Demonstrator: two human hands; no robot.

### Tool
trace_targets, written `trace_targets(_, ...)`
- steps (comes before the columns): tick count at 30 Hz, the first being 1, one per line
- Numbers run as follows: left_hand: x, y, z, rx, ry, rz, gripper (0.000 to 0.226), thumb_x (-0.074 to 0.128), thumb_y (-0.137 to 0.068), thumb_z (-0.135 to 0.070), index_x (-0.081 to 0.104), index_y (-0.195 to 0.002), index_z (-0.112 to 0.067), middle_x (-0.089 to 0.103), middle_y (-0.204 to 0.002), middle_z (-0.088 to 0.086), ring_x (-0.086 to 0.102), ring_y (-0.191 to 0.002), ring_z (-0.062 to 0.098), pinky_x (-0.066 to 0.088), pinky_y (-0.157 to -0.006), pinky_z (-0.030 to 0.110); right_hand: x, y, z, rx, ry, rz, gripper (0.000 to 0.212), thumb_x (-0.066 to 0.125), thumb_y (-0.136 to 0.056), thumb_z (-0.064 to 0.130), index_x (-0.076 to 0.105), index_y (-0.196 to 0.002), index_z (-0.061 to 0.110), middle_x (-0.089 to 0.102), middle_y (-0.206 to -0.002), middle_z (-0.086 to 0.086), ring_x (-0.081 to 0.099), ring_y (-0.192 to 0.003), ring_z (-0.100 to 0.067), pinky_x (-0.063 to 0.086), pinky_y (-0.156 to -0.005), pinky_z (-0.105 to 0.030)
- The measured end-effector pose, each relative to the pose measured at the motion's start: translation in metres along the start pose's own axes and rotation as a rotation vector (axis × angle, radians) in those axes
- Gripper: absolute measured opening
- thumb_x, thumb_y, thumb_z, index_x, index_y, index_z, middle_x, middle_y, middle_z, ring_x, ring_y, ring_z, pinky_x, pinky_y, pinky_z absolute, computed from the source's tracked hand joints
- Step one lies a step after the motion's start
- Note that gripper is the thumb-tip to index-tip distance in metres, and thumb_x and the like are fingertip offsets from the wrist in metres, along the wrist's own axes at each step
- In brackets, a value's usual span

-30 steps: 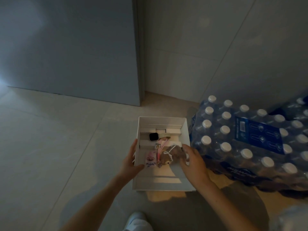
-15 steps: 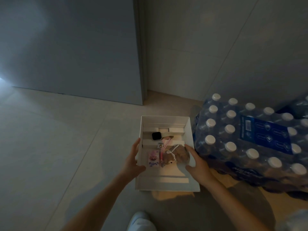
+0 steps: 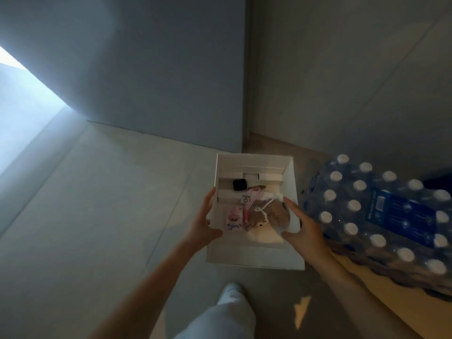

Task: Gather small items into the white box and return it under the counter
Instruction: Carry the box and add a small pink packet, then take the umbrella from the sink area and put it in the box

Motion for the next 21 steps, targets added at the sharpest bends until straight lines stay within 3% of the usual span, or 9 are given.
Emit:
trace_targets(3,-0.018,0.031,-0.069,0.01,0.012,-0.026,0.111,0.063,-0.062,0.027,0.014,-0.15,-0.02,0.041,-0.145,0.012,0.057,-0.119,0.026,0.055,-0.081,0.057,-0.029,0.009,0.068,-0.013,-0.02,0.011,0.085,0.068,-0.071,-0.014,0.043,-0.141,0.027,0.049,-0.137,0.012,0.041,-0.113,0.023,0.039,-0.086,-0.001)
trace_targets(8,-0.039,0.091,-0.196,0.041,0.019,-0.063,0.11,0.068,-0.062,0.016,0.015,-0.15,-0.025,0.039,-0.147,0.013,0.054,-0.123,0.027,0.052,-0.083,0.062,-0.096,0.04,0.196,-0.02,0.012,0.006,0.088,0.071,-0.073,-0.009,0.039,-0.142,0.036,0.053,-0.131,0.01,0.053,-0.109,0.005,0.043,-0.08,-0.003)
trace_targets(13,-0.048,0.167,-0.332,0.088,0.051,-0.107,0.108,0.067,-0.054,-0.005,0.024,-0.142,-0.052,0.043,-0.146,0.001,0.053,-0.123,0.027,0.051,-0.086,0.06,-0.184,0.099,0.34,-0.073,0.018,0.026,0.088,0.067,-0.076,-0.011,0.035,-0.142,0.037,0.047,-0.135,0.015,0.048,-0.106,0.019,0.04,-0.081,0.001)
trace_targets(16,-0.049,0.218,-0.413,0.125,0.054,-0.134,0.108,0.067,-0.055,-0.004,0.024,-0.139,-0.058,0.043,-0.147,-0.001,0.046,-0.13,0.033,0.045,-0.092,0.065,-0.237,0.138,0.42,-0.122,0.055,0.037,0.088,0.068,-0.076,-0.01,0.034,-0.143,0.035,0.052,-0.128,0.017,0.049,-0.099,0.024,0.042,-0.079,-0.002)
trace_targets(18,-0.05,0.253,-0.463,0.151,0.081,-0.164,0.109,0.068,-0.056,-0.003,0.024,-0.138,-0.06,0.042,-0.147,0.0,0.047,-0.129,0.034,0.046,-0.091,0.063,-0.268,0.162,0.472,-0.178,0.069,0.047,0.086,0.07,-0.077,-0.004,0.033,-0.143,0.037,0.051,-0.131,0.016,0.051,-0.104,0.017,0.043,-0.087,-0.008)
trace_targets(21,-0.05,0.301,-0.524,0.201,0.099,-0.207,0.111,0.07,-0.056,-0.003,0.023,-0.139,-0.059,0.042,-0.147,-0.001,0.062,-0.112,0.028,0.056,-0.081,0.054,-0.309,0.194,0.539,-0.246,0.117,0.041,0.084,0.075,-0.076,0.014,0.032,-0.145,0.039,0.05,-0.128,0.016,0.054,-0.109,-0.001,0.045,-0.092,-0.019)
Point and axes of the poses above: each hand's wrist, its own y-axis away from the middle knuckle, its own x-axis out of the palm, z = x × y, the point moved 4 cm from there along -y, towards the middle knuckle
